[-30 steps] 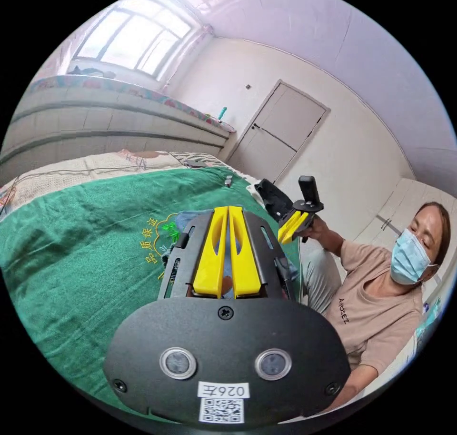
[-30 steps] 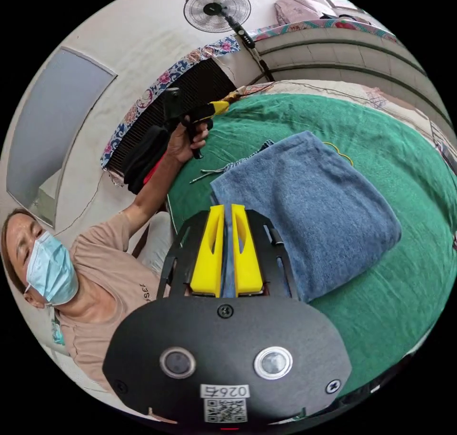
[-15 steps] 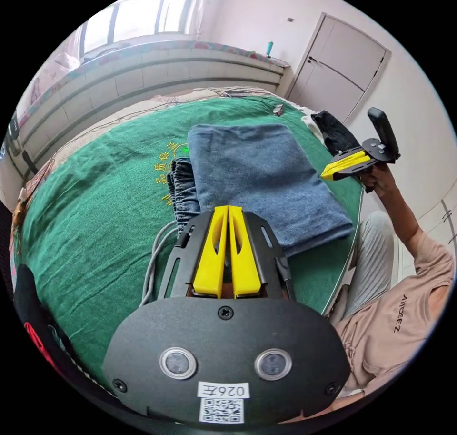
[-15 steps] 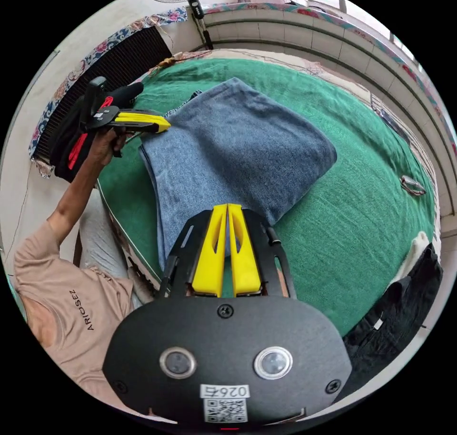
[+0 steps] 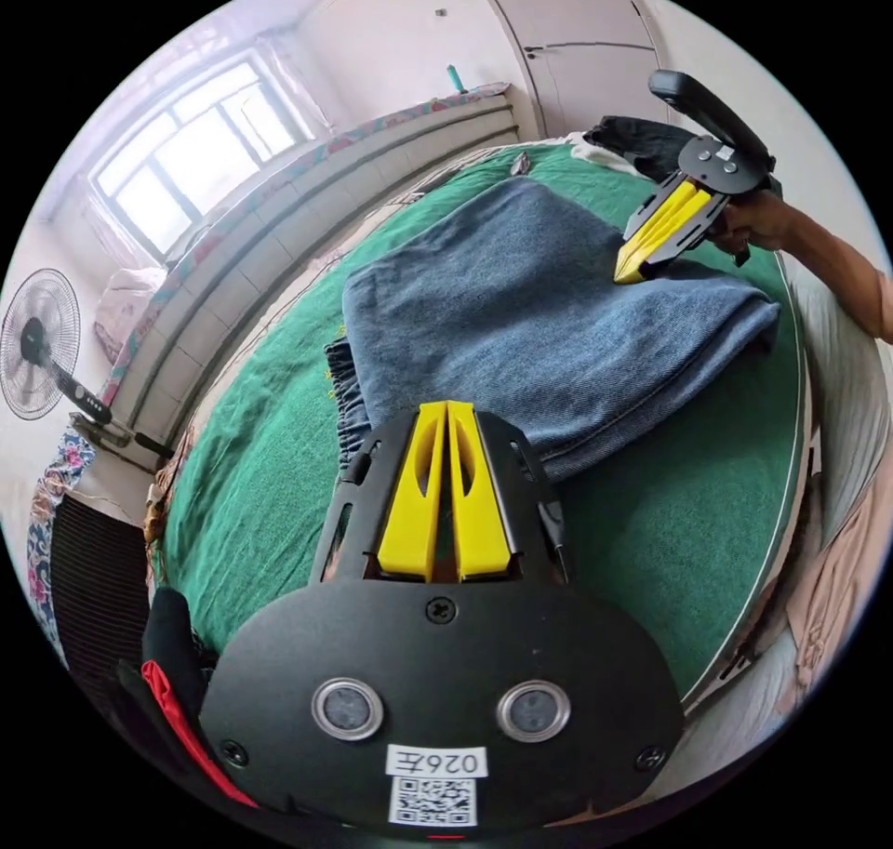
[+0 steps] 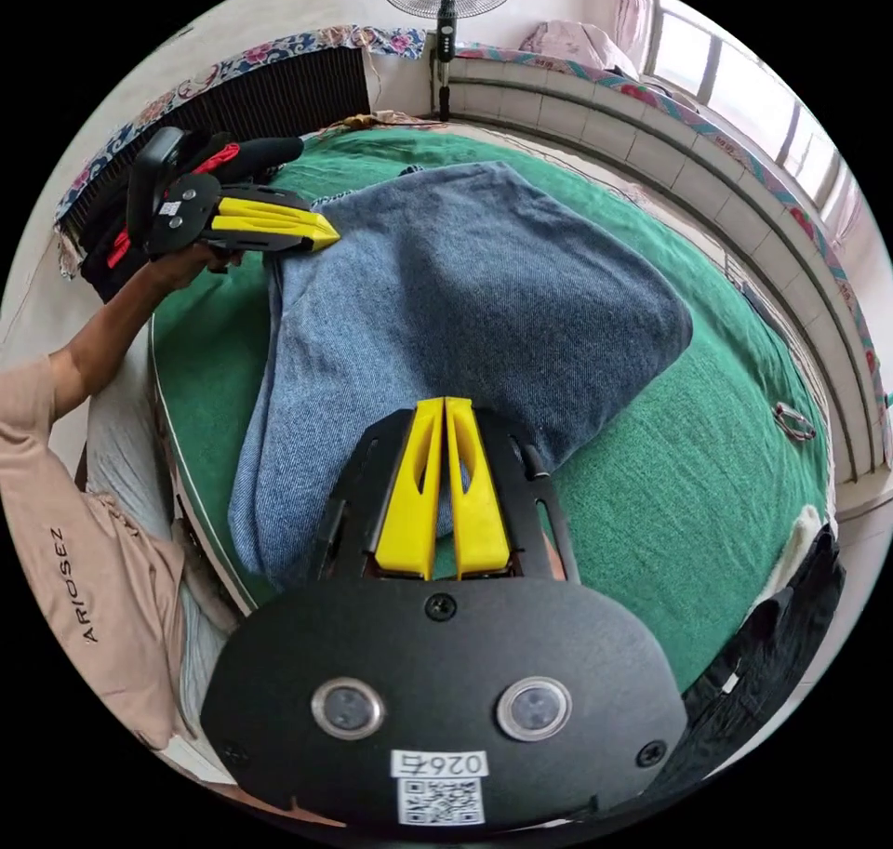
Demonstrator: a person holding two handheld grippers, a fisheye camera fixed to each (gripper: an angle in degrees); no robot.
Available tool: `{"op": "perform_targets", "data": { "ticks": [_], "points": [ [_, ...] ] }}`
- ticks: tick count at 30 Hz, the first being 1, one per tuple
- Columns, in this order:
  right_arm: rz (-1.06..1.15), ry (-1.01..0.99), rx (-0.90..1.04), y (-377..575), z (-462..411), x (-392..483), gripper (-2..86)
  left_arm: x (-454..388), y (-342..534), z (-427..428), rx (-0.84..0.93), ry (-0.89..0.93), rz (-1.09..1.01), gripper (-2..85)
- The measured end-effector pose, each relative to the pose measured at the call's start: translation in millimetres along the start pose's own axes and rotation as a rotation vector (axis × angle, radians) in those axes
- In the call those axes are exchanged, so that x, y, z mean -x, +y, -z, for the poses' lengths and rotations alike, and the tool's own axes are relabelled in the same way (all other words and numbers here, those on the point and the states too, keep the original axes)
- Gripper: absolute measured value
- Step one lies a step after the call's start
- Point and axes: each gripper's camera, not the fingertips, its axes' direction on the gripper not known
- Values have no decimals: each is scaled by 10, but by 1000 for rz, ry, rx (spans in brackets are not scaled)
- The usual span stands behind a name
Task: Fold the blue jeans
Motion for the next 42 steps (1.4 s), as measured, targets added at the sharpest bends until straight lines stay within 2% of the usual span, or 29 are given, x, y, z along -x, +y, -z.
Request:
{"op": "perform_targets", "data": {
  "ticks": [2, 4, 6, 9, 14, 18, 23, 26, 29, 34, 38, 40, 42],
  "points": [
    [-37, -52, -19, 0, 90, -163, -9, 141, 108, 104, -60, -121, 100, -6],
    [-119, -92, -139, 77, 236, -379, -8, 310, 246, 123, -105, -142, 166, -4],
    [-248, -206, -269, 240, 376, -757, -6, 628, 397, -64, -71, 106, 269, 22],
    [-373, -249, -276, 422, 366, -1165, 9, 983, 593, -314, -77, 355, 440, 111],
    [-579, -292, -347, 702, 352, -1612, 88, 1307, 881, -492, -94, 475, 576, 206],
    [-692, -313, -333, 854, 256, -1918, 100, 1406, 1002, -451, -134, 520, 589, 221],
    [-721, -348, -293, 870, 54, -2122, 111, 1545, 1180, -446, -198, 648, 653, 244],
    [-701, -376, -323, 850, -12, -2165, 113, 1375, 1132, -664, -30, 665, 595, 240],
    [-676, -566, -386, 835, -208, -2165, 100, 1238, 1048, -569, 48, 529, 525, 210],
    [-705, -576, -390, 927, -258, -2168, 91, 1223, 1207, -417, 17, 507, 544, 191],
    [-739, -540, -380, 1079, -225, -1996, 100, 1211, 1431, -190, -69, 486, 604, 140],
    [-754, -513, -353, 1118, -307, -1856, 103, 1136, 1464, -157, -49, 449, 556, 138],
    [-763, -521, -358, 1103, -422, -1742, 105, 1113, 1504, -248, 27, 503, 549, 175]
  ]
}}
